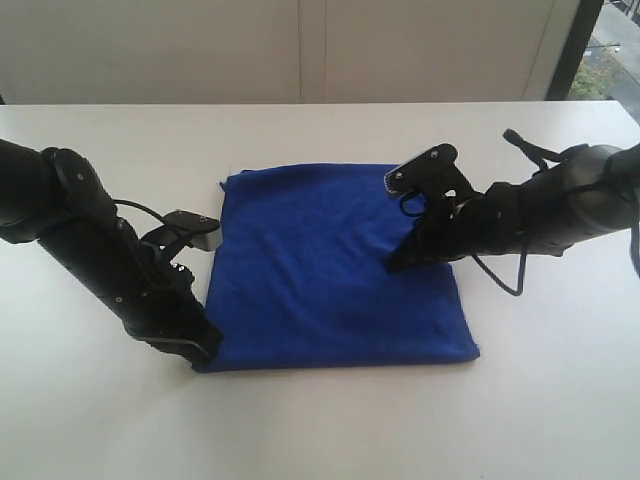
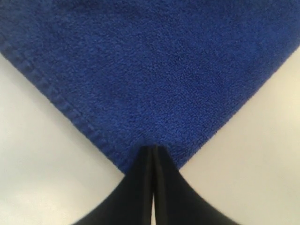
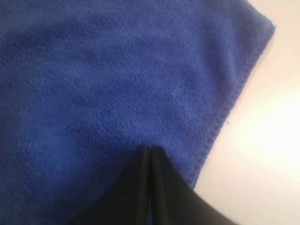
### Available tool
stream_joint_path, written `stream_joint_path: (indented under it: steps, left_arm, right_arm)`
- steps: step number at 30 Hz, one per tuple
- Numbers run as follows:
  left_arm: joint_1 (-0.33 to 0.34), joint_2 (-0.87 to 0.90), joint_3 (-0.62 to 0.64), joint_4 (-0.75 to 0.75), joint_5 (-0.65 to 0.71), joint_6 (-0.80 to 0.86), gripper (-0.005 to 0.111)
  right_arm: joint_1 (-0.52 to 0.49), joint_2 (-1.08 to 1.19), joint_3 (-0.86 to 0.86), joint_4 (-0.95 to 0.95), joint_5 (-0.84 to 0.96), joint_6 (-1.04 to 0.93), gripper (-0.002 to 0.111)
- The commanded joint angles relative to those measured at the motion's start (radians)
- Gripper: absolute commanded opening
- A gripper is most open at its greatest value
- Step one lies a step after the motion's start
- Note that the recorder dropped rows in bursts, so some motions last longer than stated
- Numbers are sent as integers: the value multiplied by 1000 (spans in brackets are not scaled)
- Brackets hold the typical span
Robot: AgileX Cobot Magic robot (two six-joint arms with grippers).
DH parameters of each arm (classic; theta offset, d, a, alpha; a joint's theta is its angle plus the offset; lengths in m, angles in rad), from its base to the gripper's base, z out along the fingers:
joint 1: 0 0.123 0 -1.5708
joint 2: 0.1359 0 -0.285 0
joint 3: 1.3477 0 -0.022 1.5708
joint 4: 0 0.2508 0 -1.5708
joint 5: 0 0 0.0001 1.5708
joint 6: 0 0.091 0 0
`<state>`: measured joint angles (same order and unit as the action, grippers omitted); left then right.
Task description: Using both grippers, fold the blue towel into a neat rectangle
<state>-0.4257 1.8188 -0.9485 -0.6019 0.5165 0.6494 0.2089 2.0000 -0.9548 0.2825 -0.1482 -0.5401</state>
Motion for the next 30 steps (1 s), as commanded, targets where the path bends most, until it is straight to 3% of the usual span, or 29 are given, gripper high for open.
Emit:
stream_joint_path:
  steps: [1,12,18,23,27,30]
  left_arm:
    - [-5,-6,0,20,75,19,0]
    - [-5,-130,-68,37,95,64,0]
    - [0,-130,-82,65,-28,50,0]
    - [104,-130,-226,206,-44,-170,0]
    - [201,-86,-363,203,-17,-256,0]
    - [224,-17,-447,166,1,-268,0]
  right_arm:
    - [-3,-50,-3,-7,25,-10,0]
    - [-3,-211,-3,-3,101,2,0]
    - [-3,-211,-35,-3,308,75,0]
    - [-3,-211,-102,-3,468,142,0]
    - [-3,-211,-104,1,532,185,0]
    - [-3,-203,-104,9,560,185,0]
